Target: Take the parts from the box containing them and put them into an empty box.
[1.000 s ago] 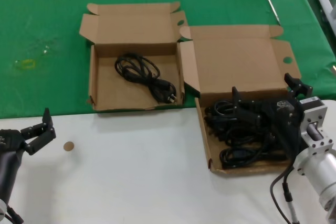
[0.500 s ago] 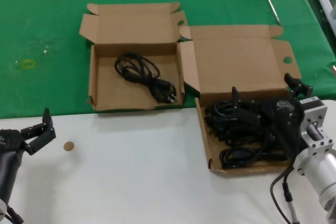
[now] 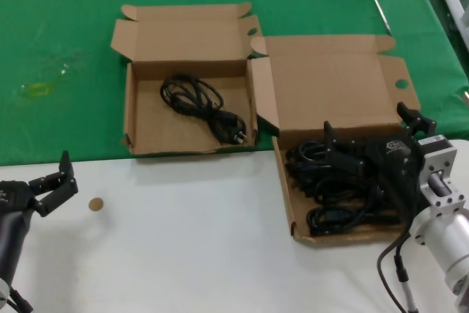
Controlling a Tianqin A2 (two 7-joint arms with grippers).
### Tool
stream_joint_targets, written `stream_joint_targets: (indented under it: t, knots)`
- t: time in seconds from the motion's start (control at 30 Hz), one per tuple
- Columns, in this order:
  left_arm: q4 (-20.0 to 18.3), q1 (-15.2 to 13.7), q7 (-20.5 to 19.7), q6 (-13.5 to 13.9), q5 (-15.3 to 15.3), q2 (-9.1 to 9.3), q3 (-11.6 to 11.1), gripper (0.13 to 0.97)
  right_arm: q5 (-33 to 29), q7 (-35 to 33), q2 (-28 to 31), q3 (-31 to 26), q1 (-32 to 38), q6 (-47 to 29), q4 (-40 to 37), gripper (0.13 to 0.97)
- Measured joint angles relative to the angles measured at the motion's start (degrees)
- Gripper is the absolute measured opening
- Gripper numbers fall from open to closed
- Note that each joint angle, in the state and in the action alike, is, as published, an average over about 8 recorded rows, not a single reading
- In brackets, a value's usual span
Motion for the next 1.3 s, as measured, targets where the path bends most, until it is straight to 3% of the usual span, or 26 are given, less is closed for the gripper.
stream_joint_targets:
  t: [1.3]
  knots:
    - [0.0,0.0,0.0,0.0,0.0,0.0,0.0,0.966,0.0,0.0,0.0,0.0,0.0,0.0,0.0,0.966]
